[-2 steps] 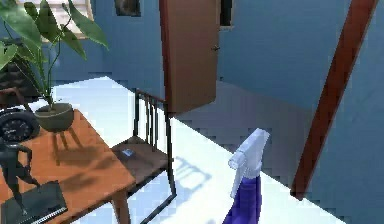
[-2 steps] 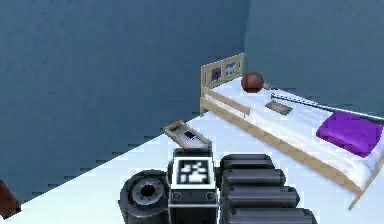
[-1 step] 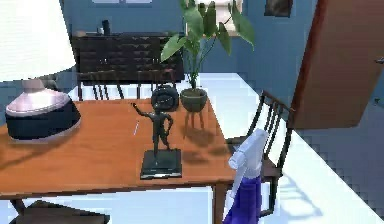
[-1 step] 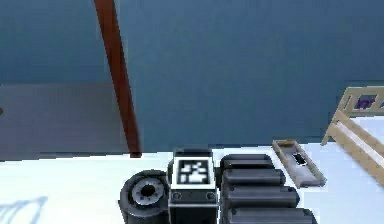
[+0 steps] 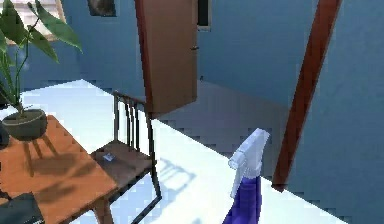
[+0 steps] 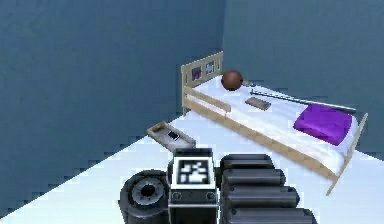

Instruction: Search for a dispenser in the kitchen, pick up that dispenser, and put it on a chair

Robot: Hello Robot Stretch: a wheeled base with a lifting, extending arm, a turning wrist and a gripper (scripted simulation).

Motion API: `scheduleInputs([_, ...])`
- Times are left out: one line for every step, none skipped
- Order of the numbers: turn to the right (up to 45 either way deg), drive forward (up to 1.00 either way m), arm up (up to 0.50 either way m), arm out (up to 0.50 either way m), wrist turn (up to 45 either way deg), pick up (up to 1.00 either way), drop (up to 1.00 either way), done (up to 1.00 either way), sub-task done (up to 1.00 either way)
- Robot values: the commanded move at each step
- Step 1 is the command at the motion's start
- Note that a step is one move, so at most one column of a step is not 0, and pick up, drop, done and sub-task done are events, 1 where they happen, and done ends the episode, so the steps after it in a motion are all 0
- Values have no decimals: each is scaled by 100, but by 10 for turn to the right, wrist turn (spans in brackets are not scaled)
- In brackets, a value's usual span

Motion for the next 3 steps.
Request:
scheduleInputs([-450, 0, 0, 0, 0, 0, 0, 0, 0])
scheduleInputs([450, 0, 0, 0, 0, 0, 0, 0, 0])
scheduleInputs([-450, 0, 0, 0, 0, 0, 0, 0, 0])
